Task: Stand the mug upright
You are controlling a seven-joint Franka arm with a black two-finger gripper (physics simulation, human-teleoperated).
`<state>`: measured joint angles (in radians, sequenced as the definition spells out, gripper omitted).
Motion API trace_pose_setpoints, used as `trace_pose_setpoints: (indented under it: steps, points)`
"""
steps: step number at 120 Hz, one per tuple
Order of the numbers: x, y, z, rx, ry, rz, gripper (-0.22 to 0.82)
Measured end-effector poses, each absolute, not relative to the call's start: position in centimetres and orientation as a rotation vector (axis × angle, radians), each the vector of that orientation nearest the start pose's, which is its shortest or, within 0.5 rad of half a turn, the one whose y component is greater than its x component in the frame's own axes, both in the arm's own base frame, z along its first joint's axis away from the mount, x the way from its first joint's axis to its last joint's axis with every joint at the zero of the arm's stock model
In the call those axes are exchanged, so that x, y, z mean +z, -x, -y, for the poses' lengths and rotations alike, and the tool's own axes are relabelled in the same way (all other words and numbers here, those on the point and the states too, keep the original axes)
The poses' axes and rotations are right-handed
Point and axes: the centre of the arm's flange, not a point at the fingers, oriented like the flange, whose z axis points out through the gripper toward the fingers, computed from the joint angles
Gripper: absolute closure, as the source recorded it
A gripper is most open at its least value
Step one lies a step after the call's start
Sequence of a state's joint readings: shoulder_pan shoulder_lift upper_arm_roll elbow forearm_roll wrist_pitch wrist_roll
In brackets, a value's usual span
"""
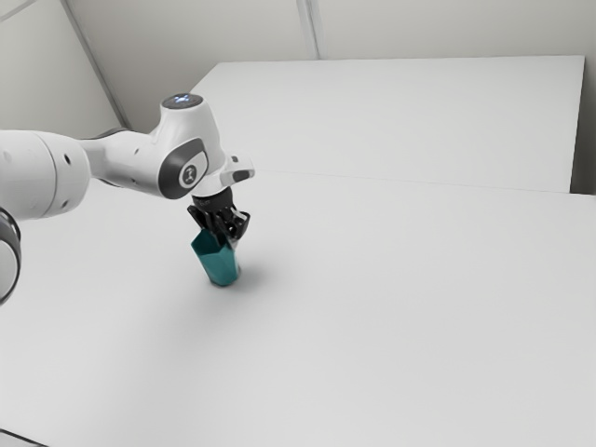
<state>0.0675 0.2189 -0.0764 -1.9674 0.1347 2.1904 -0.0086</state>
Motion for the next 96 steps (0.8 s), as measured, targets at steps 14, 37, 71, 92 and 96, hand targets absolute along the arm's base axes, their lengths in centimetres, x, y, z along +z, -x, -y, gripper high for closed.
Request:
trace_pose_setpoints:
  steps: [14, 37, 71, 92, 96]
  points:
    - [36.3, -59.9, -0.1, -0.009, 3.047, -0.117, 0.35]
    - [38.2, -60.7, 0.3, -0.044, 3.048, -0.123, 0.17]
    - [49.9, -60.0, 0.9, -0.220, 3.041, -0.123, 0.05]
    - [57.0, -59.3, -0.4, -0.258, 3.051, -0.139, 0.02]
    - [57.6, -59.2, -0.7, -0.251, 3.052, -0.142, 0.02]
